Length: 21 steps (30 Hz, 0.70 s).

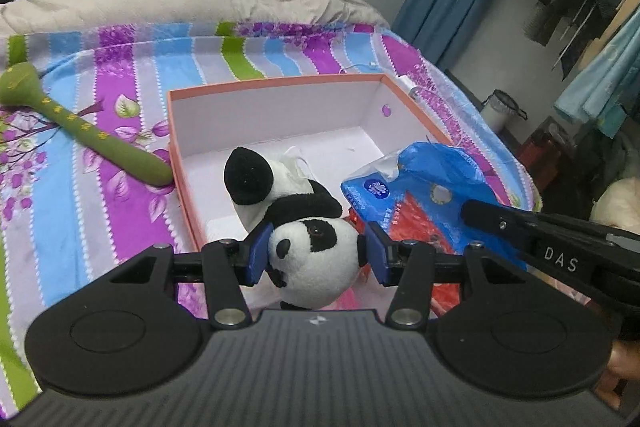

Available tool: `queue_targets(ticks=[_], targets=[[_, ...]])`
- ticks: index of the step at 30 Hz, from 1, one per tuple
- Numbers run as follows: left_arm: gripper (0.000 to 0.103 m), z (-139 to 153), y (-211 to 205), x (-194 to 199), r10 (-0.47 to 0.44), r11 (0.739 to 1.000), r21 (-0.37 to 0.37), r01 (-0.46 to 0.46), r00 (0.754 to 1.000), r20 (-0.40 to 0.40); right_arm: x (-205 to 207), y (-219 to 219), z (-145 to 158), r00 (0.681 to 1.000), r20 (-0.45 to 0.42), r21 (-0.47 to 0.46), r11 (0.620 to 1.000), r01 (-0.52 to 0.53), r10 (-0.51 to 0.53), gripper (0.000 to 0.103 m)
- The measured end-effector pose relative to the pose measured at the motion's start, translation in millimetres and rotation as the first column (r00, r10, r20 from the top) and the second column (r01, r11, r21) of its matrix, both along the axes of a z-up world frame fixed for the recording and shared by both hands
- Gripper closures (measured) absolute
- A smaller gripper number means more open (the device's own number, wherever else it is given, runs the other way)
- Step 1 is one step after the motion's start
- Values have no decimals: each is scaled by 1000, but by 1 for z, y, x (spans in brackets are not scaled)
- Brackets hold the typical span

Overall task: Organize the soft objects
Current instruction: 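Carry the small panda over the pink box with the left gripper while the right gripper carries the packet, then open the left gripper to drop the panda while the right gripper drops the packet into the box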

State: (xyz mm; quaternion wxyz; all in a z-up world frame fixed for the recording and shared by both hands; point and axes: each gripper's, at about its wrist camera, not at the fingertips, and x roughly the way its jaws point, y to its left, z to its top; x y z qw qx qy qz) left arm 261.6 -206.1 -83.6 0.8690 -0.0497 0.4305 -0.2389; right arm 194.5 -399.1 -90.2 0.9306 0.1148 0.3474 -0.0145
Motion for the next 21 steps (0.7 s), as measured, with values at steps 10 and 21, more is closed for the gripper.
queue_targets(ticks=[10,21], targets=[[47,-39,-44,69,-43,999,26,46,995,-86,61,-28,-41,996,-92,-1,1000,23,-23,95],[31,-55,-53,97,-34,999,18,36,994,-104,87,-39,-62,987,-152,39,997,61,-54,60]])
